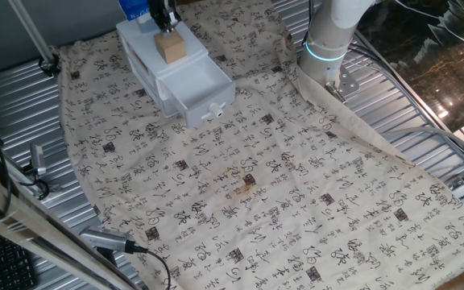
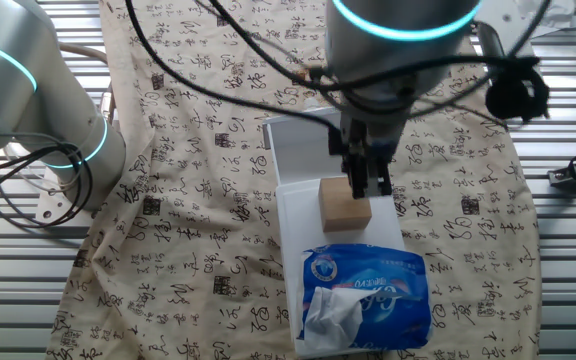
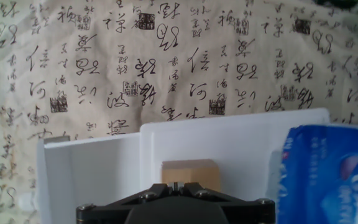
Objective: Put things in the drawer
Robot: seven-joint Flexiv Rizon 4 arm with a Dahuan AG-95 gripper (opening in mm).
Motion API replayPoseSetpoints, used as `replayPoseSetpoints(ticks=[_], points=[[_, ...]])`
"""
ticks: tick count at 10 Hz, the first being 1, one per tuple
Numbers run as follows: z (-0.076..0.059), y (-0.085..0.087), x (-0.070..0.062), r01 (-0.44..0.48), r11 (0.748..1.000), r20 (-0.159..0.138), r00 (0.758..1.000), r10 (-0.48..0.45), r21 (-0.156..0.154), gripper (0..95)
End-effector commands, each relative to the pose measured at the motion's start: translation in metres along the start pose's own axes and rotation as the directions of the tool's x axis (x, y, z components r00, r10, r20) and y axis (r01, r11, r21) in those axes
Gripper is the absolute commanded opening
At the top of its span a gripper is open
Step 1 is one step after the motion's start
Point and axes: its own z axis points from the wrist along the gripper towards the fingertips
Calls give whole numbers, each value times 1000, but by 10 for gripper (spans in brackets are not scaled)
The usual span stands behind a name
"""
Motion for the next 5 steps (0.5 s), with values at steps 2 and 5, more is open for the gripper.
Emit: replayPoseSetpoints(ticks=[2,5], points=[[0,-9,-1,49,999,6,999,-49,-2,0],[2,-10,-2,69,998,4,998,-69,-9,0]])
